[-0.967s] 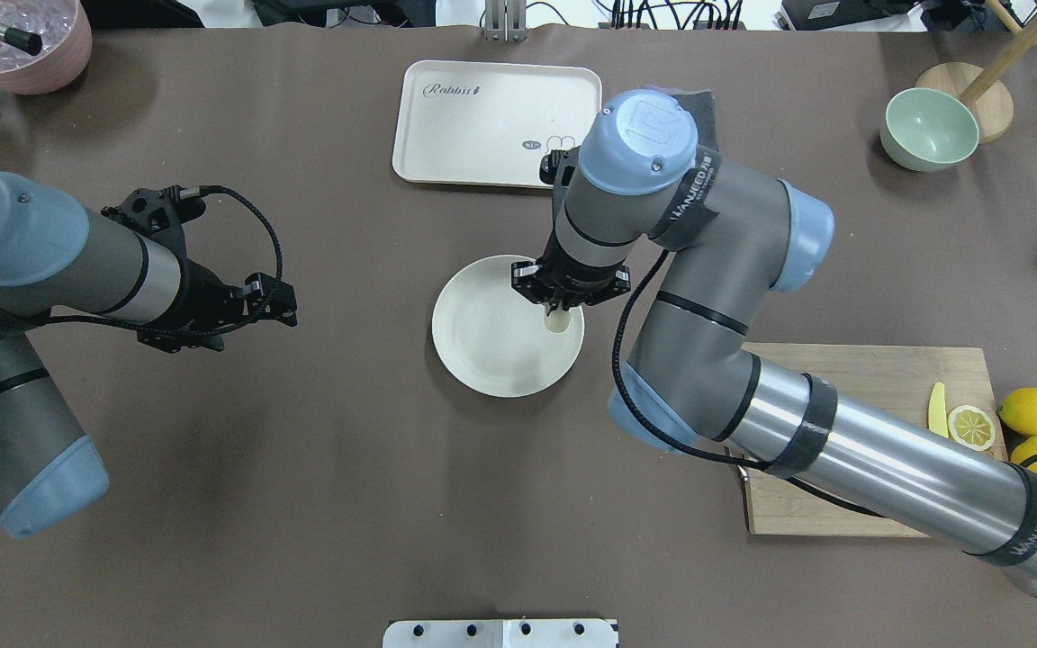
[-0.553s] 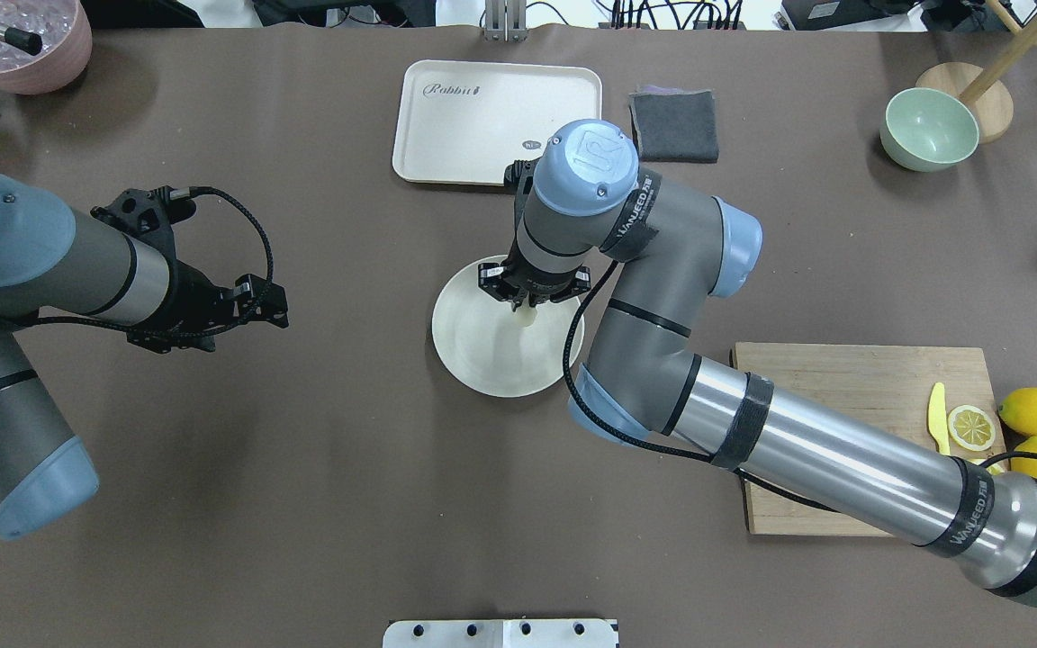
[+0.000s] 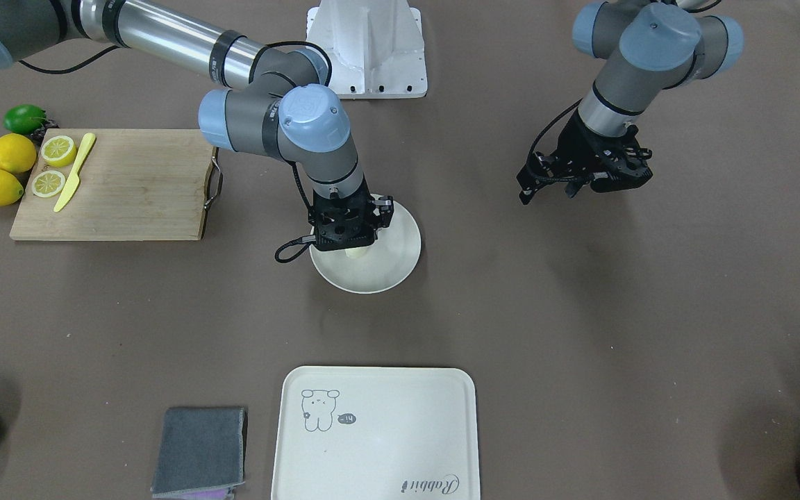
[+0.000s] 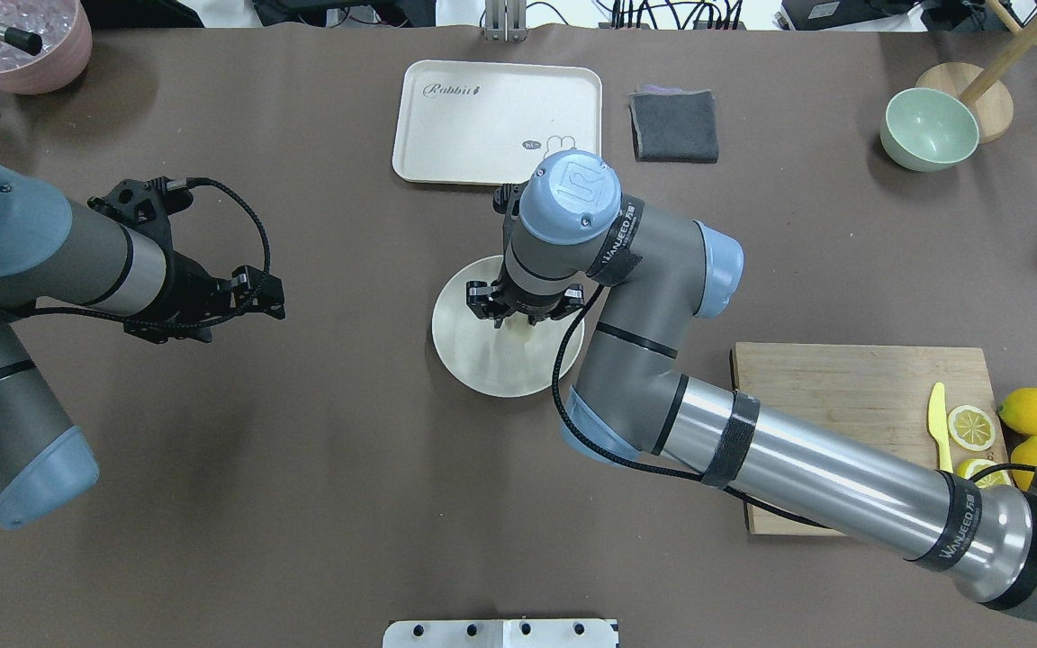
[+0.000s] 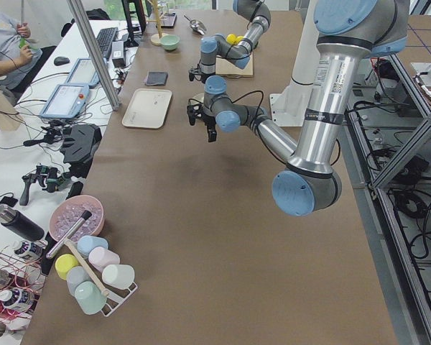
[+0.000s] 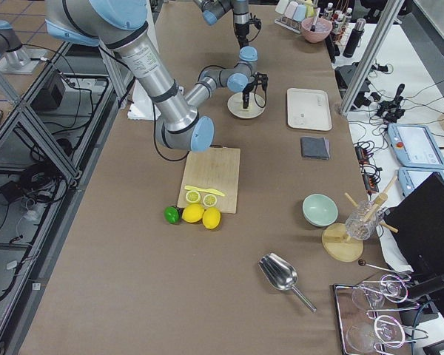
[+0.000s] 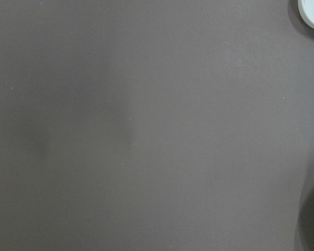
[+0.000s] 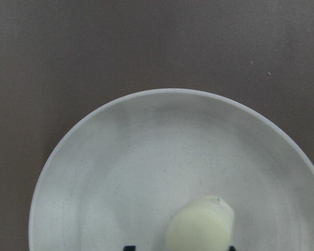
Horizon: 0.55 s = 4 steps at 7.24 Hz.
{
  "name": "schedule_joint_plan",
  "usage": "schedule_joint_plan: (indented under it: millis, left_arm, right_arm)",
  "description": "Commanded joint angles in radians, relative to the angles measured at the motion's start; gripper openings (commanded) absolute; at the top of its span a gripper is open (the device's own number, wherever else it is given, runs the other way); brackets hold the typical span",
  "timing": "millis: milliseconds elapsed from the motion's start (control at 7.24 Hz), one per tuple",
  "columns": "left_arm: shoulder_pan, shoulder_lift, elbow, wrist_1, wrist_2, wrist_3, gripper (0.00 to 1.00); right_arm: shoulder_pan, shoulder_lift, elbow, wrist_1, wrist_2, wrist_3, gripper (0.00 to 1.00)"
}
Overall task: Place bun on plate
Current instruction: 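Lower the bun onto the white plate and open the right gripper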
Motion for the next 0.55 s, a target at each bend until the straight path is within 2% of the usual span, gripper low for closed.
schedule_joint_plan:
  millis: [0,276,415]
  left_arm:
    - [-0.008,-0.003,0.008,0.000,0.000,0.006,0.98]
    - [-0.010,-0.003,0.009,0.000,0.000,0.006,0.98]
    - [-0.013,-0.003,0.009,0.001,-0.002,0.006,0.98]
  right_arm:
    - [-0.011,0.002,-0.001,0.003,-0.001,0.000,0.80]
    - [-0.008,0.003,0.005,0.016,-0.001,0.003,0.99]
    - [0.019,0.000,0.010,0.013,0.007,-0.013,0.99]
